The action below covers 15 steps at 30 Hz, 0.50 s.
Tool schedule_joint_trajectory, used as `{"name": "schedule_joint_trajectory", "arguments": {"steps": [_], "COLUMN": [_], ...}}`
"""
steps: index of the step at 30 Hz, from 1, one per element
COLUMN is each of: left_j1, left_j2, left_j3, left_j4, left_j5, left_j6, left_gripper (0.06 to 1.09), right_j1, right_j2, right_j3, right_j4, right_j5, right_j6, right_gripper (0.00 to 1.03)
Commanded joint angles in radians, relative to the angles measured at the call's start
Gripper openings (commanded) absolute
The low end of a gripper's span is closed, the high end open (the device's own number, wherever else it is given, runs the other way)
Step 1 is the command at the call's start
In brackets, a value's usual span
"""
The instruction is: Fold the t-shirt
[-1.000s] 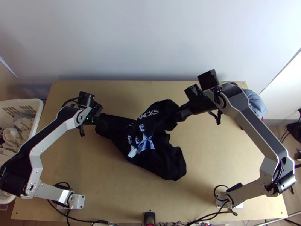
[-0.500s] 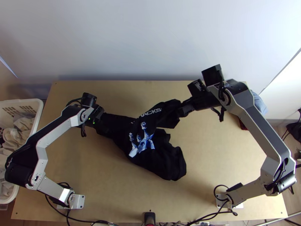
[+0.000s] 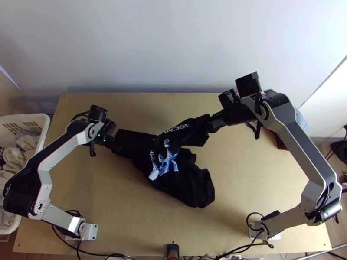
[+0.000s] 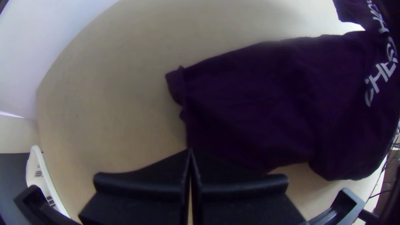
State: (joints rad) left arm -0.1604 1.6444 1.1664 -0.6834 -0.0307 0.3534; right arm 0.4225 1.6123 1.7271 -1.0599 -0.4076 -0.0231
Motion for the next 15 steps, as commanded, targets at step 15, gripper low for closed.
{"name": "schedule_joint_trajectory", "arguments": {"steps": [15], "left_j1": [0.028], "left_j2": [0.029], "left_j3": [0.088], "left_j4": [-0.130], "left_j5": [0.051], "left_j6": [-0.068], "left_gripper": [0.28], "right_j1": [-0.002], "right_j2": [0.008], "right_j3": [0.015], "right_j4": [-0.003], "right_j5": [0.012], "right_j6": [0.002], "right_gripper": [0.03]}}
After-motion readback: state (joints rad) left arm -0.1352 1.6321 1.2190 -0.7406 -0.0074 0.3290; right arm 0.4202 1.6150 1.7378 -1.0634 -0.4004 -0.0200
